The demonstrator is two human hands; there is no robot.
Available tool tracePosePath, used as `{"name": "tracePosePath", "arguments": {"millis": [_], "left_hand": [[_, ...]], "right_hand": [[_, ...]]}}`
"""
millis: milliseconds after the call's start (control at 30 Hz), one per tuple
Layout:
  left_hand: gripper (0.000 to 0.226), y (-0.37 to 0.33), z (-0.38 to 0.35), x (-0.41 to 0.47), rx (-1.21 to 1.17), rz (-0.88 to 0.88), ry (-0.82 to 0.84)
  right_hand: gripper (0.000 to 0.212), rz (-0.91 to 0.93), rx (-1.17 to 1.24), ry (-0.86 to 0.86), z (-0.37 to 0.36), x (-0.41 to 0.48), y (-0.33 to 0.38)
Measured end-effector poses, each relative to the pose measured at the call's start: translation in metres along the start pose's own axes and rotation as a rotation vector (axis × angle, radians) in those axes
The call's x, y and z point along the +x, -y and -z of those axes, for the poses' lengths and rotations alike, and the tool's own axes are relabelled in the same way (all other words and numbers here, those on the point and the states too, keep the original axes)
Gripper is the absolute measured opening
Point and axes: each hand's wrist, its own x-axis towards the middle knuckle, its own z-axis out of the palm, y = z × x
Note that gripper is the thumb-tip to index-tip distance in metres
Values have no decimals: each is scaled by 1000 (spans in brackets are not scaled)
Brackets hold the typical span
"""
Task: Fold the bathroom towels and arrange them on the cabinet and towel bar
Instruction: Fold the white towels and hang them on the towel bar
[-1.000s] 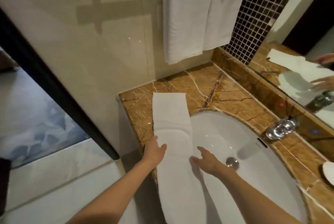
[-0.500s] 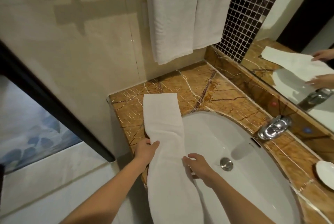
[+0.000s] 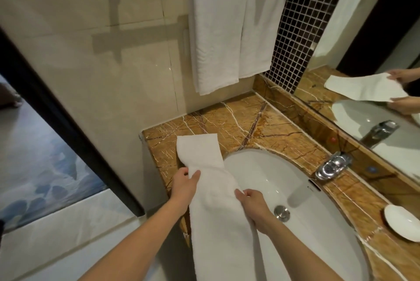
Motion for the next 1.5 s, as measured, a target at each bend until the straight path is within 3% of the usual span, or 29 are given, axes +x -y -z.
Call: {"name": "tracePosePath", "arguments": {"millis": [67, 200, 333, 500, 700, 800, 900, 1033, 1167, 1333, 1500], "left_hand": [[14, -15, 4, -6, -16, -41, 14], [39, -52, 13, -16, -52, -61, 44], [22, -88, 24, -25, -208, -79, 172], [38, -124, 41, -38, -237, -177, 250], [64, -169, 63, -62, -318, -341, 375], [72, -195, 73, -78, -435, -334, 454], [64, -221, 82, -91, -486, -341, 519], [61, -251, 91, -103, -496, -366, 520], [37, -272, 95, -107, -371, -479, 380], [27, -294, 114, -111, -279, -515, 368], [29, -312, 119, -125, -309, -522, 374]], "right_hand": [[29, 26, 15, -9, 4, -11, 13], [23, 116, 116, -24, 12, -31, 47], [20, 187, 173, -37, 14, -48, 83], [18, 259, 275, -2, 11, -74, 129], [22, 420, 312, 173, 16, -110, 185], [27, 405, 232, 292, 24, -130, 217], [27, 414, 100, 322, 29, -147, 247], [26, 444, 107, 296, 24, -166, 284], [33, 336, 175, 233, 26, -187, 314], [28, 426, 159, 117, 36, -204, 345], [33, 346, 14, 260, 44, -211, 350]]}}
